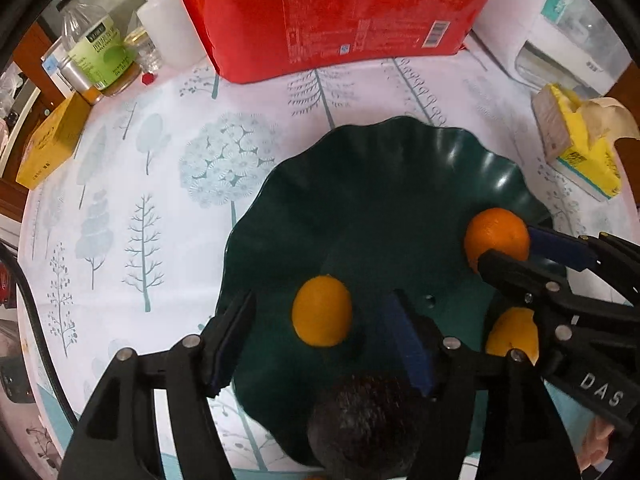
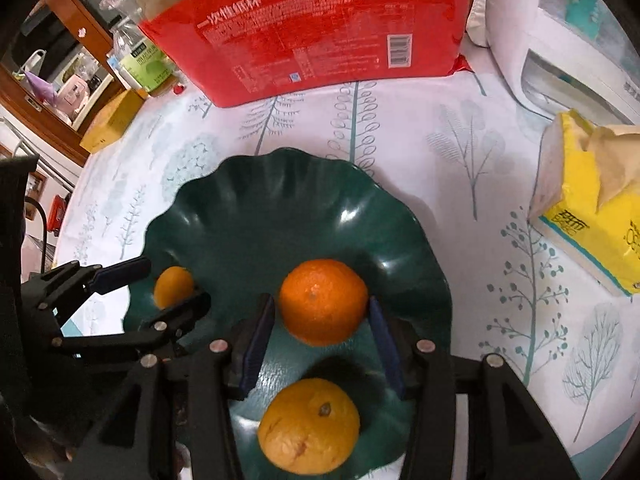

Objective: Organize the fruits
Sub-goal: 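Open both grippers and withdraw from the green plate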

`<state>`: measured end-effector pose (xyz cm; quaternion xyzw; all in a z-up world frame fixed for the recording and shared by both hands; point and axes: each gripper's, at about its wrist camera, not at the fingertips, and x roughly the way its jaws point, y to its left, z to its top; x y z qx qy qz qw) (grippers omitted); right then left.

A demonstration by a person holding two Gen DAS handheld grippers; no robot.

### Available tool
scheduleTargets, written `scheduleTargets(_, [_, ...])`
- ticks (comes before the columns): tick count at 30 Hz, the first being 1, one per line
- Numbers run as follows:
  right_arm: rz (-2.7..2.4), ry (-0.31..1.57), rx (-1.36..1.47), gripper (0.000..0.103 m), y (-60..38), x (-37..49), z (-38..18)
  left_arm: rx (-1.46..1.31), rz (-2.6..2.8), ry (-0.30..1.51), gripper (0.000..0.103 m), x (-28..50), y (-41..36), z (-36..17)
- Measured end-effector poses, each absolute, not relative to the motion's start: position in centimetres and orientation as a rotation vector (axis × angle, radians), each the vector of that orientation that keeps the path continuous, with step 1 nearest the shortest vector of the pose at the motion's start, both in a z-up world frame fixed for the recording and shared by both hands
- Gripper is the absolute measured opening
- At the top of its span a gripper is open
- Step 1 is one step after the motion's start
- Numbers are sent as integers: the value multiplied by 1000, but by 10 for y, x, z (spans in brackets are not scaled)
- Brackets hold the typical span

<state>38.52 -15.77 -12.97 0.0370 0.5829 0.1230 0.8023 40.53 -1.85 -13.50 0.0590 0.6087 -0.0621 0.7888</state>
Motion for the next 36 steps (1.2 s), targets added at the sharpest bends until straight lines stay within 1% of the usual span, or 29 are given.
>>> scheduleTargets(5, [270, 1209, 77, 50, -159, 373, -111, 163, -141, 1274, 67, 387, -20, -110])
scheduleTargets(7, [267, 1193, 67, 50, -158, 365, -102, 179, -139, 1261, 70, 380, -20, -103])
scheduleTargets(19, [254, 1143, 31, 50, -163, 323, -59, 209, -108, 1203, 70, 336, -8, -49])
scheduleTargets(26, [243, 1087, 33, 50, -168, 291, -18, 188, -101, 1127, 71, 299, 3, 6])
scheduleTargets(30, [245, 1042, 23, 50, -168, 261, 11, 194, -103, 1055, 80, 262, 6, 40])
scheduleTargets(36, [270, 969, -8, 50, -161, 206, 49, 212, -136, 989, 80, 205, 13, 72])
